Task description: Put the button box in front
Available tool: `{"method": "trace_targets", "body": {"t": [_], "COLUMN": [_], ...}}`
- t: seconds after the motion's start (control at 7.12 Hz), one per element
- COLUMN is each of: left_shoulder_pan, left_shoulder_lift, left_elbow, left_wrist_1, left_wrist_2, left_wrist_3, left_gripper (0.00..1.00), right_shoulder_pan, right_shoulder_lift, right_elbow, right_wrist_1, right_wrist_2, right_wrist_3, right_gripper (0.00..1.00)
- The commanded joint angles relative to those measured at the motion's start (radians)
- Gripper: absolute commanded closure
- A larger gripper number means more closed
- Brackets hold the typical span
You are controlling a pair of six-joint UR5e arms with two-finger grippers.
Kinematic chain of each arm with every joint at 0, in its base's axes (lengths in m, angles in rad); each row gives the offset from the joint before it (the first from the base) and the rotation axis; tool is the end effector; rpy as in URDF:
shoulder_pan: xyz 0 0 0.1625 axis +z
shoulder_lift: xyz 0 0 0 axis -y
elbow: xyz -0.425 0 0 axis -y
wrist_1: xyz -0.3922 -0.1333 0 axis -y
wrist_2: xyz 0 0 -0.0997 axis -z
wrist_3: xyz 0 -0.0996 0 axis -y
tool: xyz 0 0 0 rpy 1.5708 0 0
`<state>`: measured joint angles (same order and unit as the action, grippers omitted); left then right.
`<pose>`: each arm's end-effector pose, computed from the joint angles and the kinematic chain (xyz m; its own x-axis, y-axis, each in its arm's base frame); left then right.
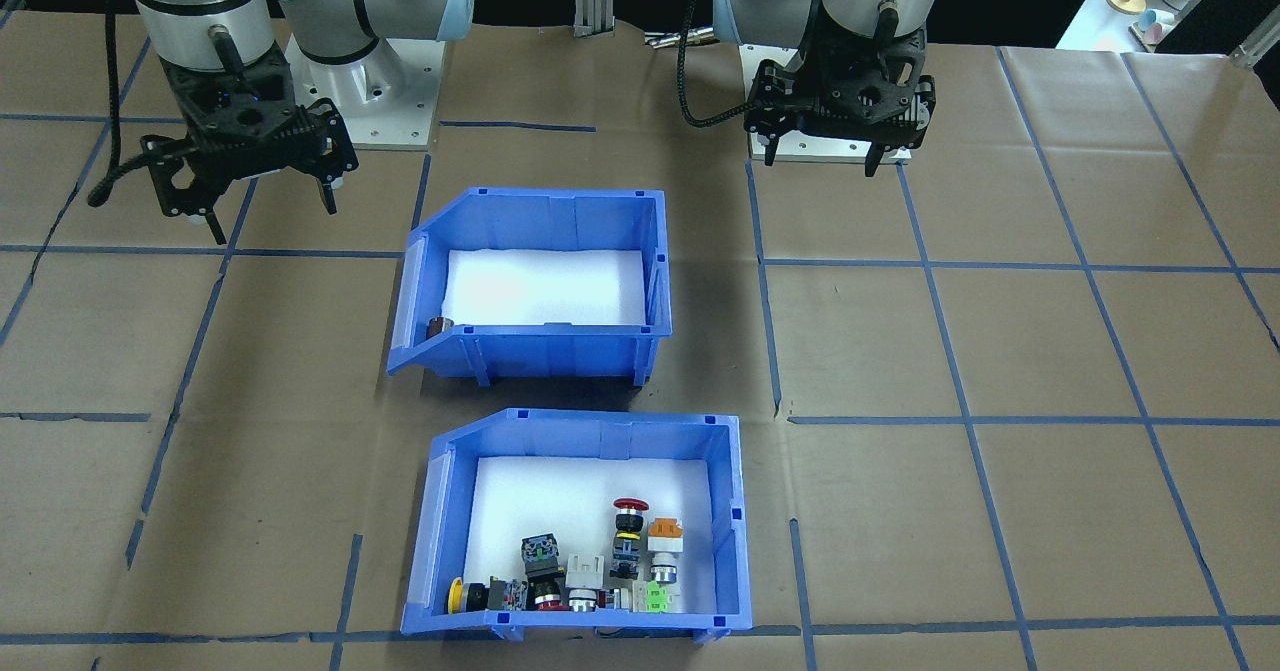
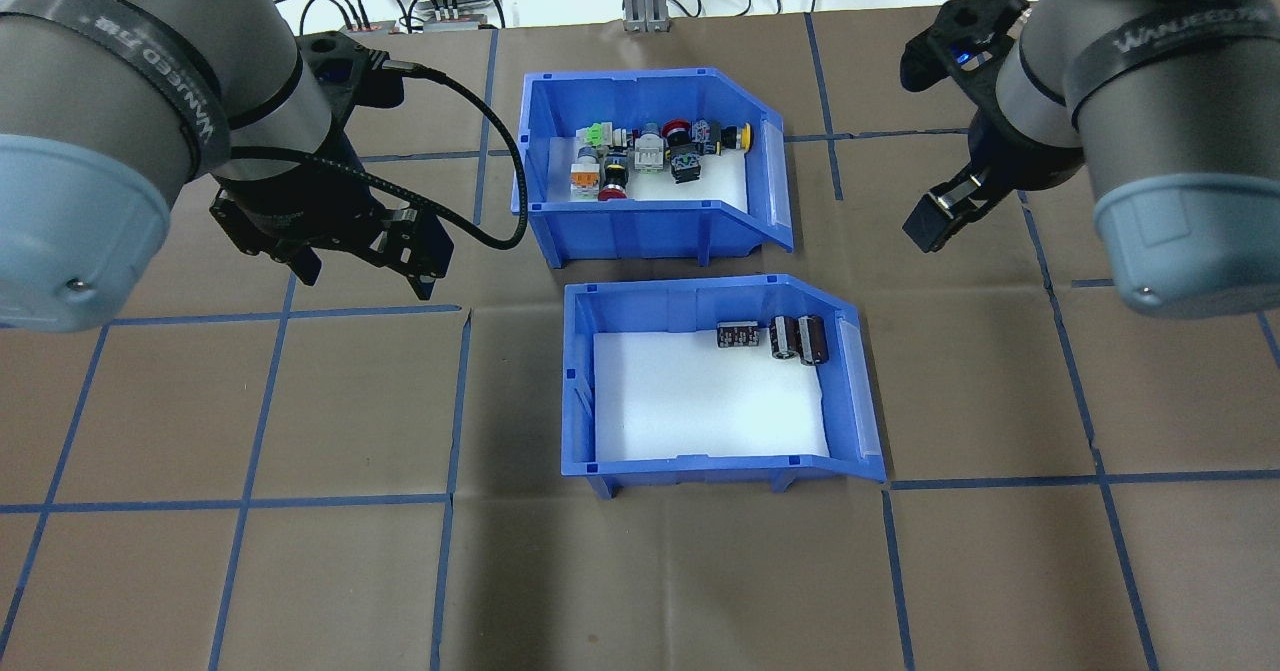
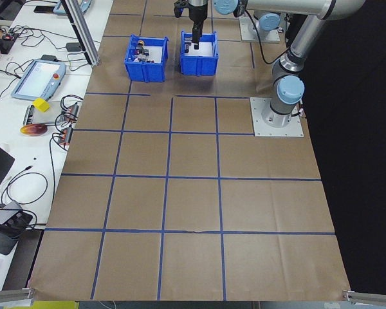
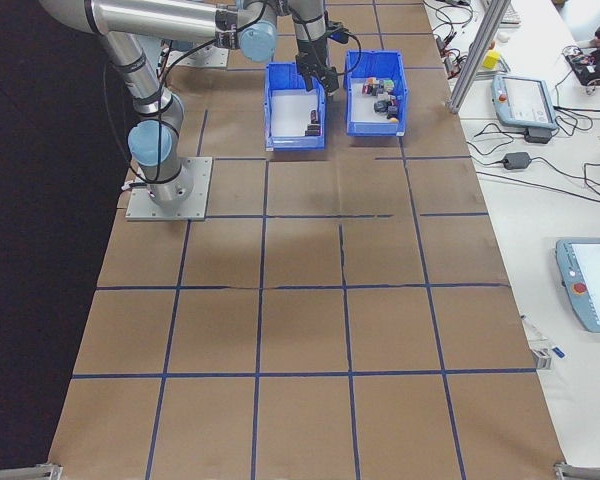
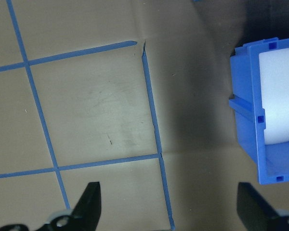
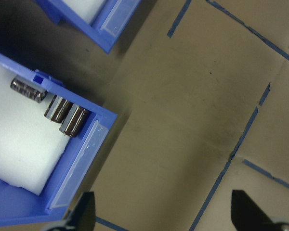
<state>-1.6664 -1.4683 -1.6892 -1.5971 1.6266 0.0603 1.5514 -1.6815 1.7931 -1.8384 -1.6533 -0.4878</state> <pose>-0.1696 -0.4299 0.4755 -0.9861 0.1574 -0.0531 0.1551 0.9869 0.0455 0.1162 -0.4591 0.4587 -0.8890 -0.4345 0.1447 -0.4500 0.8875 -0.0991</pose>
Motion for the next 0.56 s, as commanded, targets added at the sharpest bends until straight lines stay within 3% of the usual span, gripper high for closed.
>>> {"method": "trace_targets", "body": {"t": [0.0, 0.28, 0.42], "left_shoulder_pan": [-0.001, -0.001, -0.001], "left_shoulder_lift": [0.006, 0.006, 0.006], "left_elbow": [-0.009, -0.010, -0.012], "left_wrist_1": [0.008, 0.009, 0.020], "left_wrist_2": [-0.001, -0.002, -0.001], "left_wrist_3": [-0.007, -0.008, -0.014], "left_gripper": [0.01, 0.01, 0.01], "right_shoulder_pan": [-0.017, -0.017, -0.017], "right_shoulder_lift": [0.017, 0.040, 0.040], "right_elbow": [-0.104, -0.120, -0.123], "right_wrist_1": [0.138, 0.267, 0.315], "right_wrist_2": [0.020, 0.029, 0.100], "right_wrist_3": [0.237, 0.428, 0.481], "right_gripper": [0.00, 0.00, 0.00]}}
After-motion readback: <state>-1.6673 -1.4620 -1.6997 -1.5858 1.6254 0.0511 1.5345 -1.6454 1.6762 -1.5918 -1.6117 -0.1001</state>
